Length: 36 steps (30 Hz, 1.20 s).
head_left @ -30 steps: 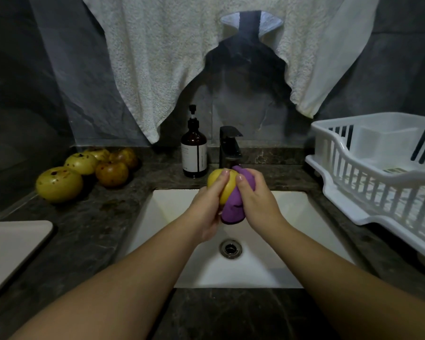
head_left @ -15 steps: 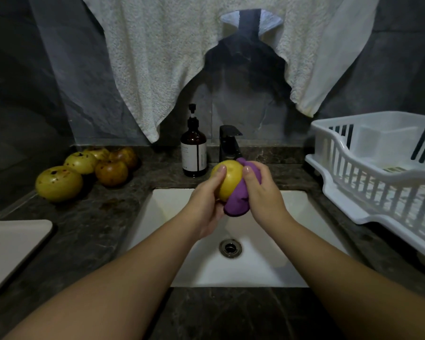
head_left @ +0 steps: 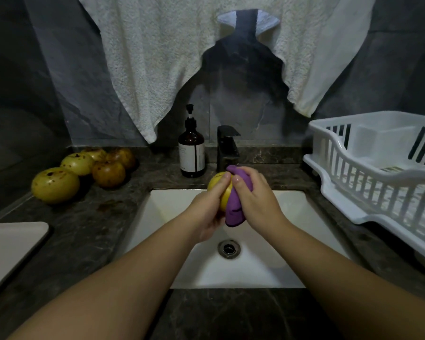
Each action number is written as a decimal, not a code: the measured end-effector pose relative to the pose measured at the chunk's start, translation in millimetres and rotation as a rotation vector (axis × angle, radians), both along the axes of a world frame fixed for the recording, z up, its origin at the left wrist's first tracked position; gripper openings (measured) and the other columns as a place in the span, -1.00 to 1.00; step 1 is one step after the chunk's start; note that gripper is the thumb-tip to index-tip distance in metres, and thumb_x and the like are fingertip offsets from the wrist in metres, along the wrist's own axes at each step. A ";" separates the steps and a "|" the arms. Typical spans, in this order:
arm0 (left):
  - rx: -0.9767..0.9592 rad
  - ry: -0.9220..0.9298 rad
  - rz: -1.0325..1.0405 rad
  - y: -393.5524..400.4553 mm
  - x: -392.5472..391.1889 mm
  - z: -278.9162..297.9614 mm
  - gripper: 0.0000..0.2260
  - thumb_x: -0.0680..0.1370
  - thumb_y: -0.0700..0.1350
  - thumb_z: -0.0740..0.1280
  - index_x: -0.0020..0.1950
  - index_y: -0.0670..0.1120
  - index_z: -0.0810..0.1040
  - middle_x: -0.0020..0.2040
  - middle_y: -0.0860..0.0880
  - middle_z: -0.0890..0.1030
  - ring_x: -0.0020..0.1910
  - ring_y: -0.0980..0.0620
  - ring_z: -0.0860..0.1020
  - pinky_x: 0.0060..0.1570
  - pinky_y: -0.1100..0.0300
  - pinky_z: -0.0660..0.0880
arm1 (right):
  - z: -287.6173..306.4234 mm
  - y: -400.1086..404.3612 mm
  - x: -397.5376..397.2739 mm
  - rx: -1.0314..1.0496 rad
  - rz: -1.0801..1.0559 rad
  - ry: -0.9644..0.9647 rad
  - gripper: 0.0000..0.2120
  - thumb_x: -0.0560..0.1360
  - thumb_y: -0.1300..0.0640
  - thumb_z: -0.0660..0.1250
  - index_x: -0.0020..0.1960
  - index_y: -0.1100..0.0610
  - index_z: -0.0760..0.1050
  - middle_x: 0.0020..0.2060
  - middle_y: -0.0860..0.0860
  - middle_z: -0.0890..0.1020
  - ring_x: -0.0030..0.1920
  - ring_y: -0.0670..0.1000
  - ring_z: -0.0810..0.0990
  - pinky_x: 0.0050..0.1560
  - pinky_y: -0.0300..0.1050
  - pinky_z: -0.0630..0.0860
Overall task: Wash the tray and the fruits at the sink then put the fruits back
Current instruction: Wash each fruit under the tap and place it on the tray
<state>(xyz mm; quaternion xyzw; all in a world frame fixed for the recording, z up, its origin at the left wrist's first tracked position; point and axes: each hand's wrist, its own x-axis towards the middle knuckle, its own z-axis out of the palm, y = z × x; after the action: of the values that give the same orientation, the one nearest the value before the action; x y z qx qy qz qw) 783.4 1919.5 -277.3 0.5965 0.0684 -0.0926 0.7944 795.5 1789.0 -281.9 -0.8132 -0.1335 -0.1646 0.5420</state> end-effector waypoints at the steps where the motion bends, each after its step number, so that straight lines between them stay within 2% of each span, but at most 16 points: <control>1: -0.004 -0.011 0.031 0.3 1.1 0.1 -0.53 0.54 0.26 0.43 0.26 -0.06 0.60 0.07 -0.14 0.75 0.12 -0.13 0.72 0.29 -0.12 0.59 | 0.3 -0.4 0.3 -0.011 0.009 -0.011 -0.64 0.68 -0.08 0.22 0.45 -0.06 0.41 0.26 -0.09 0.43 0.13 -0.21 0.45 -0.05 -0.52 0.35; 3: -0.108 -0.028 0.051 0.7 1.1 1.7 -0.56 0.57 0.21 0.42 0.29 -0.07 0.59 0.10 -0.16 0.75 0.11 -0.13 0.72 0.22 -0.08 0.63 | 2.0 -1.4 1.3 0.020 0.028 -0.016 -0.69 0.69 -0.07 0.20 0.41 -0.10 0.43 0.27 -0.07 0.47 0.15 -0.18 0.48 0.03 -0.45 0.39; 5: -0.224 0.004 0.014 1.8 -0.5 5.4 -0.50 0.60 0.18 0.39 0.42 -0.11 0.54 0.19 -0.20 0.71 0.14 -0.15 0.71 0.17 -0.06 0.65 | 2.7 -2.1 2.6 0.103 0.053 0.024 -0.78 0.69 -0.07 0.19 0.31 -0.19 0.45 0.23 -0.05 0.54 0.16 -0.11 0.54 0.09 -0.22 0.49; 6: -0.270 0.022 -0.007 3.4 -1.3 6.0 -0.48 0.61 0.18 0.37 0.44 -0.13 0.53 0.19 -0.21 0.71 0.11 -0.14 0.72 0.13 -0.05 0.67 | 2.2 -2.5 3.0 0.140 0.060 0.051 -0.83 0.69 -0.07 0.20 0.26 -0.21 0.45 0.21 -0.04 0.56 0.15 -0.10 0.56 0.09 -0.17 0.51; 9: -0.356 0.090 -0.026 8.0 1.1 6.3 -0.43 0.60 0.26 0.35 0.38 -0.18 0.56 0.14 -0.24 0.72 0.01 -0.17 0.74 -0.01 -0.08 0.71 | 0.0 -3.6 4.5 0.249 0.060 0.131 -0.81 0.68 -0.07 0.24 0.27 -0.14 0.49 0.16 -0.05 0.61 0.12 -0.08 0.60 0.17 -0.07 0.56; 11: -0.376 0.112 0.018 9.8 3.3 5.7 -0.40 0.58 0.27 0.37 0.38 -0.18 0.55 0.18 -0.27 0.70 0.13 -0.23 0.71 0.17 -0.14 0.65 | 0.7 -4.1 5.1 0.336 0.055 0.191 -0.72 0.66 -0.07 0.26 0.35 -0.07 0.48 0.17 -0.03 0.61 0.15 -0.03 0.61 0.21 0.01 0.58; 12: -0.397 0.113 0.041 11.2 5.1 4.7 -0.40 0.58 0.25 0.39 0.40 -0.19 0.54 0.22 -0.29 0.68 0.20 -0.25 0.68 0.29 -0.17 0.58 | 0.9 -4.8 5.2 0.371 0.059 0.209 -0.71 0.65 -0.07 0.28 0.35 -0.06 0.47 0.18 -0.02 0.61 0.16 -0.01 0.61 0.16 -0.01 0.60; 14: -0.444 0.104 0.089 13.6 7.4 5.1 -0.42 0.59 0.19 0.41 0.44 -0.19 0.51 0.28 -0.31 0.64 0.28 -0.27 0.63 0.40 -0.18 0.50 | 0.1 -7.5 4.7 0.359 0.065 0.188 -0.74 0.62 -0.06 0.34 0.30 -0.12 0.47 0.16 -0.06 0.61 0.12 -0.05 0.62 0.00 -0.17 0.58; 17: -0.488 0.095 0.102 16.9 9.2 5.1 -0.44 0.60 0.16 0.42 0.44 -0.19 0.51 0.30 -0.31 0.63 0.28 -0.27 0.63 0.41 -0.15 0.49 | -1.8 -8.1 1.6 0.208 0.087 0.120 -0.63 0.58 -0.01 0.41 0.36 -0.14 0.46 0.19 -0.10 0.57 0.11 -0.12 0.59 -0.07 -0.31 0.51; 21: -0.488 0.082 0.074 15.6 9.4 2.0 -0.49 0.59 0.15 0.42 0.38 -0.18 0.54 0.21 -0.29 0.68 0.20 -0.23 0.68 0.35 -0.14 0.54 | -1.1 -3.2 -0.5 -0.035 0.044 0.036 -0.44 0.53 0.01 0.44 0.50 -0.10 0.39 0.22 -0.12 0.41 0.09 -0.25 0.48 -0.15 -0.55 0.42; 26: -0.481 0.057 0.106 19.7 11.4 1.9 -0.48 0.60 0.16 0.41 0.39 -0.20 0.54 0.17 -0.29 0.70 0.12 -0.21 0.71 0.10 -0.10 0.67 | -0.9 -3.3 -2.6 -0.234 0.062 -0.008 -0.47 0.49 0.03 0.42 0.44 -0.12 0.45 0.18 -0.15 0.39 0.08 -0.22 0.46 -0.06 -0.47 0.34; 29: -0.411 0.080 0.115 19.3 13.0 -1.6 -0.49 0.58 0.14 0.44 0.40 -0.15 0.54 0.18 -0.27 0.70 0.11 -0.19 0.72 0.11 -0.09 0.67 | 0.8 -4.6 0.6 -0.224 -0.008 0.035 -0.56 0.49 0.04 0.40 0.36 -0.10 0.51 0.13 -0.09 0.42 0.03 -0.16 0.48 -0.10 -0.35 0.37; 33: -0.396 0.092 0.112 13.9 13.0 -1.2 -0.48 0.58 0.16 0.44 0.39 -0.15 0.54 0.15 -0.24 0.72 0.13 -0.17 0.72 0.07 -0.07 0.67 | -0.4 -2.7 0.6 -0.191 -0.007 0.044 -0.52 0.48 0.03 0.40 0.39 -0.12 0.49 0.14 -0.10 0.42 0.01 -0.20 0.47 -0.11 -0.35 0.36; 36: -0.428 0.075 0.131 16.9 12.5 -0.4 -0.48 0.59 0.15 0.43 0.41 -0.15 0.53 0.16 -0.25 0.71 0.11 -0.18 0.72 0.05 -0.08 0.68 | 1.8 -2.2 0.2 -0.235 0.013 0.033 -0.53 0.47 0.01 0.40 0.37 -0.16 0.48 0.13 -0.10 0.42 -0.01 -0.16 0.47 -0.13 -0.32 0.38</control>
<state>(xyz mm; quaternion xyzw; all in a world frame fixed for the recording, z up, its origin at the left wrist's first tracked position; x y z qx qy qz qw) 795.9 1936.3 -277.8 0.4048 0.1149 -0.0754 0.9040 795.7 1786.7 -280.0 -0.8730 -0.1482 -0.1308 0.4459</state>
